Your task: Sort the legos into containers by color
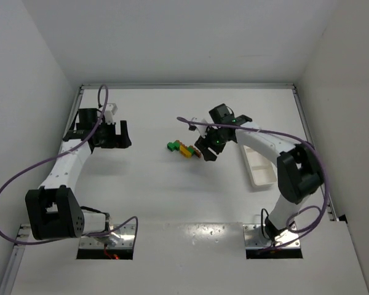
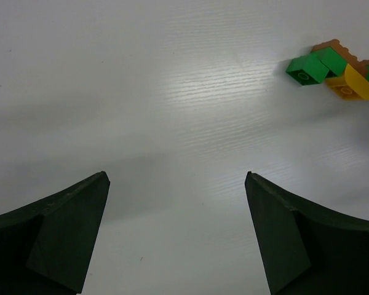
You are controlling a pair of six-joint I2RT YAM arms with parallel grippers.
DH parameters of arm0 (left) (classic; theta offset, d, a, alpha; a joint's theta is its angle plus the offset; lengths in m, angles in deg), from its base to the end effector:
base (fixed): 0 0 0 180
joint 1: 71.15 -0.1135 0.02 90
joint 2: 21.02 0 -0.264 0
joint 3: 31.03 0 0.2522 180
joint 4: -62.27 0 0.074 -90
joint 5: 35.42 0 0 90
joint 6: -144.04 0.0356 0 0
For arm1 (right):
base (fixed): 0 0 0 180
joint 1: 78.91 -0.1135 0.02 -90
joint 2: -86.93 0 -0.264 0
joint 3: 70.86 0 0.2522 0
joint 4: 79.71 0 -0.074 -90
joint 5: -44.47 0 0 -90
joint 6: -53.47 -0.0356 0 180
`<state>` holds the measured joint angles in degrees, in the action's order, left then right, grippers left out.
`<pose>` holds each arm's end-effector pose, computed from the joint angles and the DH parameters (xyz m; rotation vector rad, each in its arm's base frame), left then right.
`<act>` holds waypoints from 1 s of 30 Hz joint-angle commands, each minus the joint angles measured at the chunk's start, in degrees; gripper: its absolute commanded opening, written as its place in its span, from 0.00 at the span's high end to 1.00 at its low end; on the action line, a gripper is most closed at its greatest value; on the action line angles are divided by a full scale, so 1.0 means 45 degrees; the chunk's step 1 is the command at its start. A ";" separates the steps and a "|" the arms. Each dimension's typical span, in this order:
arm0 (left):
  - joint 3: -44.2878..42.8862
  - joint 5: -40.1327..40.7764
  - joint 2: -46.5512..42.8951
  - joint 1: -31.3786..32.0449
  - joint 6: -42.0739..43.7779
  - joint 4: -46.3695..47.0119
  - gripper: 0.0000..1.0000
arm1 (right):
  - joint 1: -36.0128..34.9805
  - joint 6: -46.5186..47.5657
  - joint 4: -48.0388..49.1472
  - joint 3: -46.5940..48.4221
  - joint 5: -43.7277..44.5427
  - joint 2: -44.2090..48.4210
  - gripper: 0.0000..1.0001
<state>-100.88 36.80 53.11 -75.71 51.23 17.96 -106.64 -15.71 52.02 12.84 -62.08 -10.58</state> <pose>0.2707 0.0107 0.2677 -0.0126 2.3963 -0.3603 0.3051 0.1719 0.2195 -1.1734 2.3694 0.4232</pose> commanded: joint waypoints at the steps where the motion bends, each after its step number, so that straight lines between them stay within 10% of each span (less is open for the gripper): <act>1: -0.0542 -0.0580 -0.0164 -0.0392 0.0019 0.0069 0.01 | -0.0206 0.0042 0.0655 0.0884 0.0613 -0.0884 0.36; 30: -0.1128 -0.1517 0.1574 -0.1253 -0.0099 0.0303 0.01 | -0.1085 -0.2185 0.1417 0.3327 0.1725 -0.4912 0.54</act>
<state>-103.66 32.19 60.52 -80.19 50.97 18.16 -111.03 -23.74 56.24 25.36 -56.23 -32.03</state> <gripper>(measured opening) 0.990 0.467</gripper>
